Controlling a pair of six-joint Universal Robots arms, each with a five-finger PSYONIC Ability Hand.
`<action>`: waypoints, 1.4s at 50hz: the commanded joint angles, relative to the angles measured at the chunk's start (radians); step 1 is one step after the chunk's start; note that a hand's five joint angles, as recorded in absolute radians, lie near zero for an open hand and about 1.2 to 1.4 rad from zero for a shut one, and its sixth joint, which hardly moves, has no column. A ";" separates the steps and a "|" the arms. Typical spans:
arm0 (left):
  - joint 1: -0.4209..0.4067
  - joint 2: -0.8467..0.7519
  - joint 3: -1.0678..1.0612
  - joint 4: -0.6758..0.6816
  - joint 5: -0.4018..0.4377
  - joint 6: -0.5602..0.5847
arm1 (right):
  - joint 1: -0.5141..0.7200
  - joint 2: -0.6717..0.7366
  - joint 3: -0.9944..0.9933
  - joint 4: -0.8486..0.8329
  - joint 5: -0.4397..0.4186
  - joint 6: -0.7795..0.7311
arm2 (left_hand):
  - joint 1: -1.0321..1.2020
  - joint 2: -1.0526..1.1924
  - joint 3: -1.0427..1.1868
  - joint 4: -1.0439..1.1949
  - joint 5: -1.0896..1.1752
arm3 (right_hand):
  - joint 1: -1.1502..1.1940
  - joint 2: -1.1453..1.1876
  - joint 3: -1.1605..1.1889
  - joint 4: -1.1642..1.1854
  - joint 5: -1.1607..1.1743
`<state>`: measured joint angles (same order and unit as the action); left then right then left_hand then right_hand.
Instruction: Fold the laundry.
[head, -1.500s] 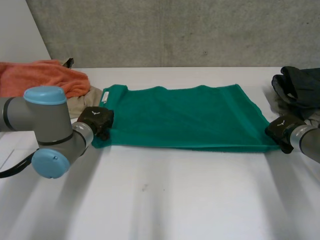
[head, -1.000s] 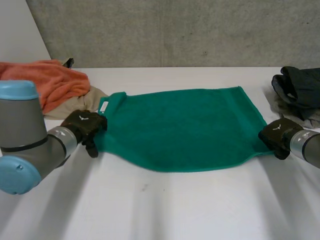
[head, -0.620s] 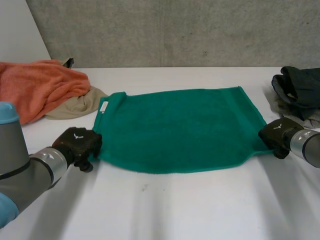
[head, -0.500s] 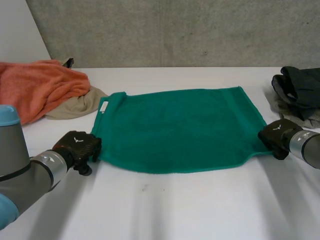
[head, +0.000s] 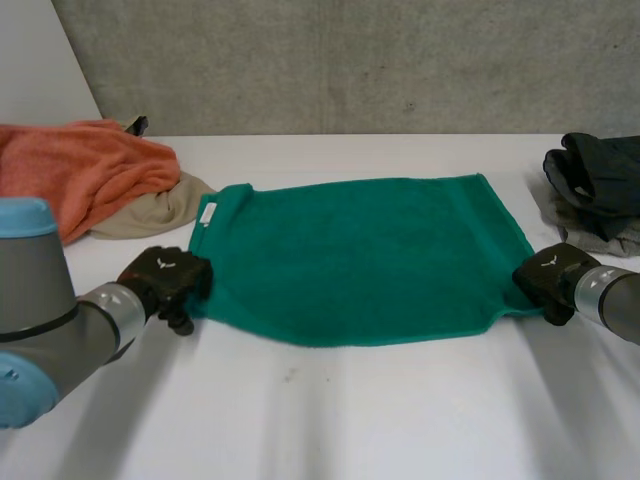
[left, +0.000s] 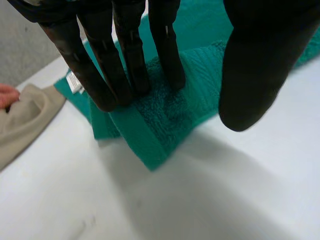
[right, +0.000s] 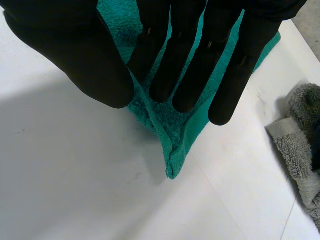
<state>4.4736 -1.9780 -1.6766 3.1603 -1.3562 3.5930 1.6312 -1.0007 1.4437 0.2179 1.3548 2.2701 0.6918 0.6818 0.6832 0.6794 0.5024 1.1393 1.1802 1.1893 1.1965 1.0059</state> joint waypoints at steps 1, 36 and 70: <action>-0.046 -0.094 0.116 0.040 -0.015 0.004 | -0.008 0.001 0.001 0.000 -0.002 -0.004 | 0.003 0.013 0.012 0.016 0.018 | 0.257 0.216 0.207 0.200 0.216; -0.099 -0.228 0.279 0.017 -0.098 0.260 | -0.004 0.017 0.003 0.000 -0.008 -0.023 | 0.704 0.714 0.713 0.717 0.719 | 0.257 0.216 0.207 0.200 0.216; -0.077 -0.291 0.279 0.055 -0.070 0.248 | 0.006 0.016 0.004 0.006 -0.010 -0.015 | 0.156 0.166 0.164 0.168 0.171 | 0.257 0.216 0.207 0.200 0.216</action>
<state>4.4037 -2.2481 -1.4083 3.2053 -1.4241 3.8318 1.6355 -0.9841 1.4489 0.2240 1.3455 2.2539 0.7814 0.7734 0.7765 0.7708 0.5940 1.1393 1.1802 1.1893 1.1973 1.0059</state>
